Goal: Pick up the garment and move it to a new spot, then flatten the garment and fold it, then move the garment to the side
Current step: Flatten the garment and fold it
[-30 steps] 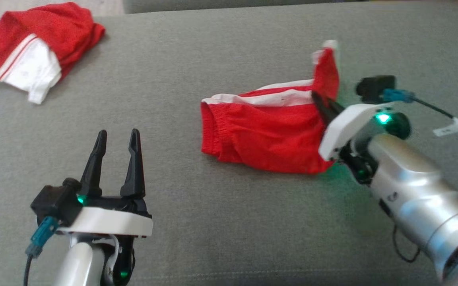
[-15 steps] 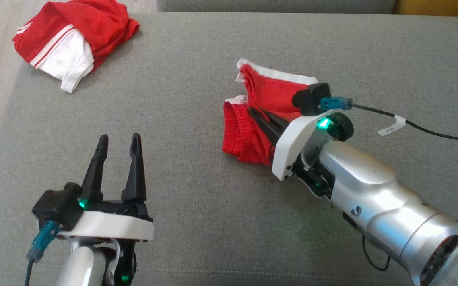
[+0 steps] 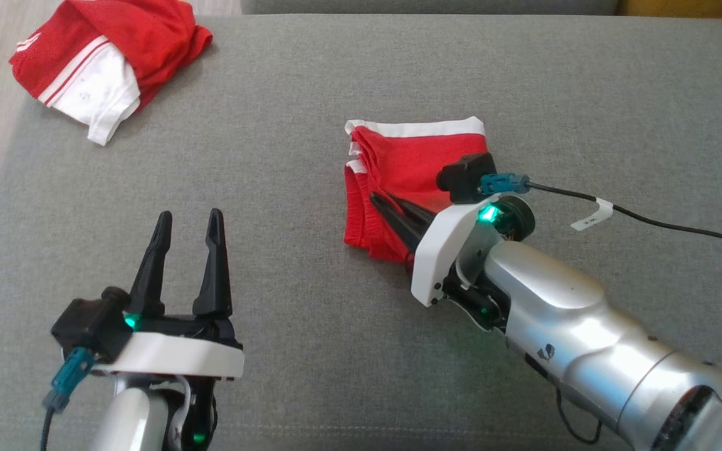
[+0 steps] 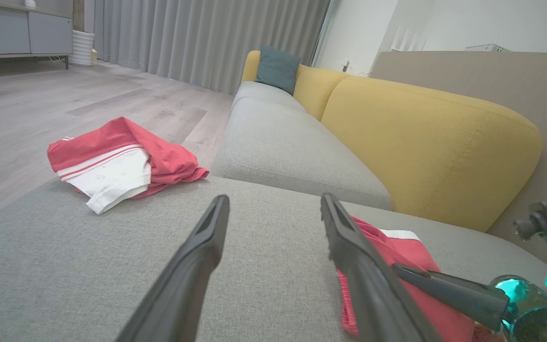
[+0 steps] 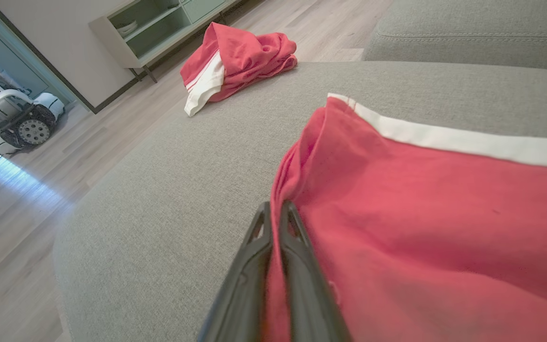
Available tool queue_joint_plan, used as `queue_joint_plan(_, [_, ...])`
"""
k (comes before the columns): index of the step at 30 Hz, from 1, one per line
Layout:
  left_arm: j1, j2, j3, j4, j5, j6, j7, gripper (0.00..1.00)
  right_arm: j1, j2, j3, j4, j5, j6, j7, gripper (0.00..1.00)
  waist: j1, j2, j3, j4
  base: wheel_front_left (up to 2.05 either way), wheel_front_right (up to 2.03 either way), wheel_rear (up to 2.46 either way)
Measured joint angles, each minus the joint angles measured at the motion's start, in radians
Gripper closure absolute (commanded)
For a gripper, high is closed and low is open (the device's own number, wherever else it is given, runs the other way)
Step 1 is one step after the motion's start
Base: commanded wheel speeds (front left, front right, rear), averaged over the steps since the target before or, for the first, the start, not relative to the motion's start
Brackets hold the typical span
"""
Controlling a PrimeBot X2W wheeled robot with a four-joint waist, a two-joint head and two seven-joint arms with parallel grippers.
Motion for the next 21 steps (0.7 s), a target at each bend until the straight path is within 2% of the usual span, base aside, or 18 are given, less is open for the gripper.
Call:
queue_joint_plan(10, [0.0, -0.005, -0.001, 0.007, 0.001, -0.001, 0.0, 0.0, 0.022, 0.006, -0.024, -0.066, 0.0, 0.0, -0.024, 0.0, 0.0, 0.0, 0.001, -0.014, 0.0, 0.0, 0.0])
queue_joint_plan(21, [0.0, -0.012, -0.006, 0.011, 0.002, -0.011, 0.0, 0.0, 0.044, -0.064, -0.199, -0.09, -0.022, 0.0, -0.136, 0.0, 0.0, 0.0, 0.001, -0.037, 0.0, 0.0, 0.0])
